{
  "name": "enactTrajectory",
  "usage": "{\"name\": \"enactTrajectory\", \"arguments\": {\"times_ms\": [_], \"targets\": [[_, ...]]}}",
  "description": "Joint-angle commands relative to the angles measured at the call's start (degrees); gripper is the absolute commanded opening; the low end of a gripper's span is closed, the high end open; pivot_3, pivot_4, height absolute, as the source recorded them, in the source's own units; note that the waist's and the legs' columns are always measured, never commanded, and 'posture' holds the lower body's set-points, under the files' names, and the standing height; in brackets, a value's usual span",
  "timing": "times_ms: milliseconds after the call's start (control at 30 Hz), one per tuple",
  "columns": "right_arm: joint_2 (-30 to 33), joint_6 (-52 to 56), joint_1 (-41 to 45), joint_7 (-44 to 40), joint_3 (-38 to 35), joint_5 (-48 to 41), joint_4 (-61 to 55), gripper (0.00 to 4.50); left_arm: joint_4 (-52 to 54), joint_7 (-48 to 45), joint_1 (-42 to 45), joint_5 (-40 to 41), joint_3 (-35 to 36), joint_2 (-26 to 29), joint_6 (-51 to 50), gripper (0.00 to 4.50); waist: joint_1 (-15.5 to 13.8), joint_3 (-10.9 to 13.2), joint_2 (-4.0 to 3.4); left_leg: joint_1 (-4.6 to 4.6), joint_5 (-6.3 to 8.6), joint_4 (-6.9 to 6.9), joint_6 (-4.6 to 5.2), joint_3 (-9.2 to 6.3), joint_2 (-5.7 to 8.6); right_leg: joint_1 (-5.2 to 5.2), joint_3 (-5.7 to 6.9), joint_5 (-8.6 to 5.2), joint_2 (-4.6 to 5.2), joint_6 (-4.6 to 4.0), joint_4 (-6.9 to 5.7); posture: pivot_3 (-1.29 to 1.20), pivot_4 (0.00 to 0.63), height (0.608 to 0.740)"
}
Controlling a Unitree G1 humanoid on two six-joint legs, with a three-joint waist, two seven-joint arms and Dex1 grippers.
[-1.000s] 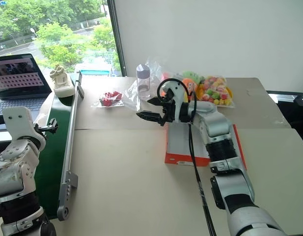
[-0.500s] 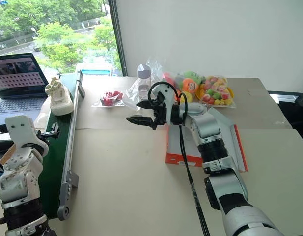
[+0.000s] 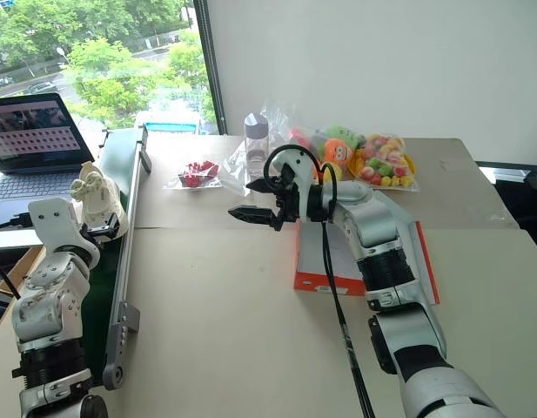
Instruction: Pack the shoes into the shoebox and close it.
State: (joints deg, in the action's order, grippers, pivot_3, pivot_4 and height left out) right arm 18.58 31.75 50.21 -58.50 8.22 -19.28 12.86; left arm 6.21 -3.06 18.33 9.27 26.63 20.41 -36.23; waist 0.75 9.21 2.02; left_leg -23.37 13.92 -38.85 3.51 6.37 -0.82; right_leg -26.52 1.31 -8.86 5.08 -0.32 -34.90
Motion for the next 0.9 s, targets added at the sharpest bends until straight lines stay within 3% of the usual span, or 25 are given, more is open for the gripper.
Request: {"name": "enactTrajectory", "arguments": {"times_ms": [33,200,333,633,900], "targets": [[0.42,0.09,0.45,0.21,-0.84,-0.78,-2.46,4.5,-0.1,0.59,1.43,1.04,0.6,0.41,1.16,4.47,0.03,0.0,0.0,0.0,0.0,0.0,0.0,0.0,0.0,0.0,0.01,0.0,0.0,0.0,-0.01,0.0,0.15,0.74],[0.89,0.27,0.34,0.13,-0.55,-0.54,-2.85,4.5,-2.06,1.35,1.09,3.16,1.62,-1.08,-2.18,4.47,-0.02,0.0,0.0,0.01,0.0,0.0,0.0,-0.01,0.0,0.01,0.05,0.0,0.0,0.0,-0.01,0.0,0.15,0.74],[1.16,0.28,0.23,0.34,-0.43,-0.32,-3.06,4.5,-1.68,2.02,0.89,4.83,2.54,-1.86,-2.38,3.38,-0.08,0.0,0.0,0.08,-0.06,0.0,-0.09,-0.05,0.0,0.09,0.14,0.01,0.04,-0.02,-0.05,0.0,0.15,0.74],[1.79,0.89,-0.55,0.81,0.14,0.09,-3.84,4.5,-1.71,3.09,0.71,5.41,2.03,-1.6,-0.27,0.14,0.08,0.0,0.0,0.15,-0.16,-0.01,-0.23,-0.06,-0.07,0.16,0.58,0.12,0.11,-0.13,-0.07,0.0,0.15,0.74],[2.07,1.16,-0.58,1.22,0.49,0.19,-4.16,4.5,-1.45,4.45,0.42,5.56,2.02,-1.75,0.45,0.03,0.14,0.0,0.0,0.15,-0.26,0.0,-0.37,-0.14,-0.18,0.16,0.91,0.11,0.06,-0.22,-0.09,0.0,0.15,0.74]]}}
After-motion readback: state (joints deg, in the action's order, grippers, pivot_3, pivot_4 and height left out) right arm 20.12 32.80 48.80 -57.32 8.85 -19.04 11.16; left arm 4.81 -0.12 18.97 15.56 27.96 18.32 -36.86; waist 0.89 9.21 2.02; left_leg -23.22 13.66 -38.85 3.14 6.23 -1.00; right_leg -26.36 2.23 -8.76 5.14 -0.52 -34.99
